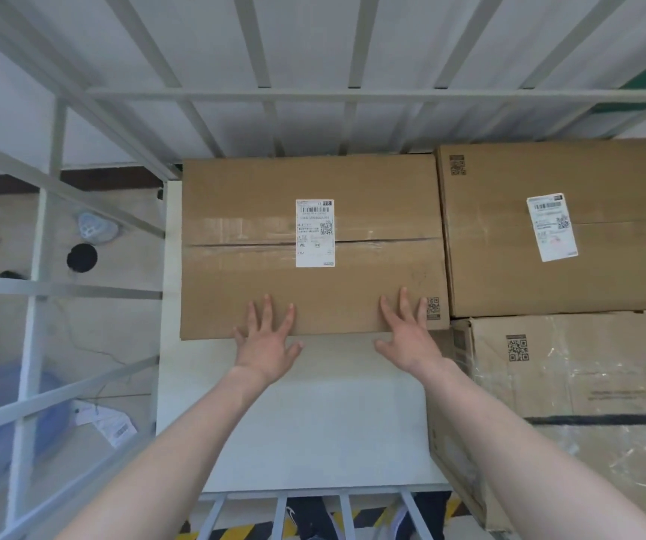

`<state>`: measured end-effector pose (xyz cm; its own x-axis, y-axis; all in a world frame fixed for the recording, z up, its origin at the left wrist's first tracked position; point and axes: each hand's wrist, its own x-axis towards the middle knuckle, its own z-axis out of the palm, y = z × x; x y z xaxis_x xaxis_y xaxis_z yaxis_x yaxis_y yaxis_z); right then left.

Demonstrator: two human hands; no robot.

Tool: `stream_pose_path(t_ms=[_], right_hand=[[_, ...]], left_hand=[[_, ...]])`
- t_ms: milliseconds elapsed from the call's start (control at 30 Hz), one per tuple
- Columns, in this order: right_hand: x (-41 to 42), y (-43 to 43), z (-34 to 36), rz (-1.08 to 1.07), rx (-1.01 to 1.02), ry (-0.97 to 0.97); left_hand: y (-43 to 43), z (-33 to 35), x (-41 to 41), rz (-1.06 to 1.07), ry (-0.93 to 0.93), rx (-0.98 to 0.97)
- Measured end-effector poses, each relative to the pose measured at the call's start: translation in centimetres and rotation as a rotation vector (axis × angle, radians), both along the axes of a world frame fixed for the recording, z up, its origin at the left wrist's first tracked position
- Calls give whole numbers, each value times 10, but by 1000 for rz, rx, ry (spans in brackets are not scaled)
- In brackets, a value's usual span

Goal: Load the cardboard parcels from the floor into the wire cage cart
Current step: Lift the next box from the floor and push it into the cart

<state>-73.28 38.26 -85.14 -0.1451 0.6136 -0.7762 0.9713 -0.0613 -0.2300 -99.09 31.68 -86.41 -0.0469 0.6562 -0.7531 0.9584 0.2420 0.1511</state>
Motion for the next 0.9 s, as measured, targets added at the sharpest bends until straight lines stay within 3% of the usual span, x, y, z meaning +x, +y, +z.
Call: stream_pose_path(t_ms=[400,567,900], right_hand=[[4,29,-3,27,74,35],[12,32,19,54,7,-17],[52,-2,173,97,97,43]], left_hand=[[37,-3,-8,46,-22,26],[44,18,0,72,-19,64],[23,178,105,12,-104,159]])
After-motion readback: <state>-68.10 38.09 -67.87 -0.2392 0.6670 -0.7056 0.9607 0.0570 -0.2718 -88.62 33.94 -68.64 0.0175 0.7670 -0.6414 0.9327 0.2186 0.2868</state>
